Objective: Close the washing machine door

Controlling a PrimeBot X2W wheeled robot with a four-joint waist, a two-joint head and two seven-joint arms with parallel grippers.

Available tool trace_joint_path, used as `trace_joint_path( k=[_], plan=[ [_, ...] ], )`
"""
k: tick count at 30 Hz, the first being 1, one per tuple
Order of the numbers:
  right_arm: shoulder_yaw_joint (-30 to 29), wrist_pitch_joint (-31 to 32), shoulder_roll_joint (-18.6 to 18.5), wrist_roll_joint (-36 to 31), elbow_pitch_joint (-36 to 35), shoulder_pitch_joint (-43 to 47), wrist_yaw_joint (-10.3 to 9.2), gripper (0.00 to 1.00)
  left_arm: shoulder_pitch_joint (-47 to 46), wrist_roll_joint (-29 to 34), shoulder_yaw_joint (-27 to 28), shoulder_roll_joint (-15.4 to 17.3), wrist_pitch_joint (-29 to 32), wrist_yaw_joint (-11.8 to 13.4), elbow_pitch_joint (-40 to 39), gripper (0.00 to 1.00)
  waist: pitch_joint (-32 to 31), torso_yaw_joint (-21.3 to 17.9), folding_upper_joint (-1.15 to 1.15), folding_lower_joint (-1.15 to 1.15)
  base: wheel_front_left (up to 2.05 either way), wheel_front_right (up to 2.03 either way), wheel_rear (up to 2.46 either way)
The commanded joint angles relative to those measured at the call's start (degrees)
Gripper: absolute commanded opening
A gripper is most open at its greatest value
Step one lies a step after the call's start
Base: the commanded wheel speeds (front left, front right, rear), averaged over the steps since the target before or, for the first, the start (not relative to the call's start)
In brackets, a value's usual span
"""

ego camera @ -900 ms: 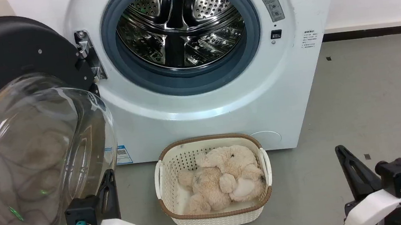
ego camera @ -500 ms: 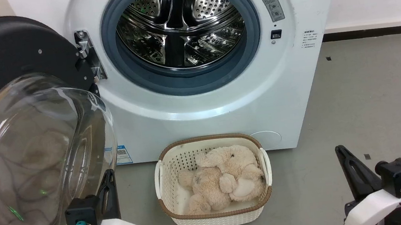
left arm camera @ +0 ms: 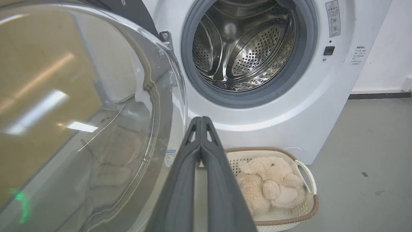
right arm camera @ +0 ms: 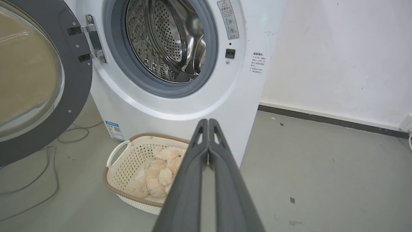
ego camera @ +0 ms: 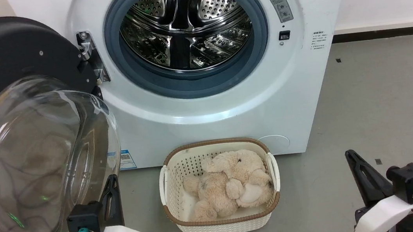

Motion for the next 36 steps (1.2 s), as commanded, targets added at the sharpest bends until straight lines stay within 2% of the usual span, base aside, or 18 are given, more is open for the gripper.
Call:
trace_joint_path(
  k=[1, 2, 3, 14, 15, 16, 25, 36],
  plan=[
    [-0.02, 0.03, 0.20, -0.44, -0.25, -0.35, 0.05, 0.00, 0.82, 0.17, 0.03, 0.07, 0.02, -0.25, -0.24, 0.00, 0.00, 0.00, 0.00, 0.00, 0.00, 0.00, 0.00],
    [-0.02, 0.03, 0.20, -0.44, -0.25, -0.35, 0.05, 0.00, 0.82, 0.17, 0.03, 0.07, 0.02, -0.25, -0.24, 0.00, 0.00, 0.00, 0.00, 0.00, 0.00, 0.00, 0.00],
    [-0.01, 0.00, 0.00, 0.00, 0.00, 0.00, 0.00, 1.00, 0.00, 0.00, -0.03, 0.00, 0.00, 0.00, 0.00, 1.00, 0.00, 0.00, 0.00, 0.00, 0.00, 0.00, 0.00],
    [-0.77, -1.01, 0.01, 0.78, 0.27, -0.04, 0.00, 1.00, -0.17, -0.28, -0.51, 0.00, -1.00, 1.21, 0.14, 1.00, 0.13, 0.02, 0.00, 0.00, 0.00, 0.00, 0.00],
    [-0.86, -1.13, 0.02, 0.88, 0.29, -0.05, 0.00, 1.00, -0.20, -0.29, -0.57, 0.01, -1.12, 1.35, 0.13, 0.64, 0.15, 0.03, 0.00, 0.00, 0.00, 0.00, 0.00],
    [-0.96, -1.25, 0.02, 0.98, 0.32, -0.05, 0.00, 1.00, -0.23, -0.29, -0.64, 0.01, -1.24, 1.49, 0.12, 0.02, 0.16, 0.04, 0.00, 0.00, 0.00, 0.00, 0.00],
    [-2.00, -2.57, 0.04, 2.05, 0.58, -0.01, 0.01, 1.00, -1.74, -0.21, -1.19, 0.27, -2.56, 2.29, -0.99, 0.00, 0.28, 0.94, 0.00, 0.00, 0.00, 0.00, 0.00],
    [-3.02, -3.88, 0.05, 3.01, 0.83, 0.13, 0.01, 1.00, -6.00, -0.80, -0.83, 1.14, -3.88, 1.88, -4.64, 0.00, 0.43, 3.38, 0.00, 0.00, 0.00, 0.00, 0.00]
  ],
)
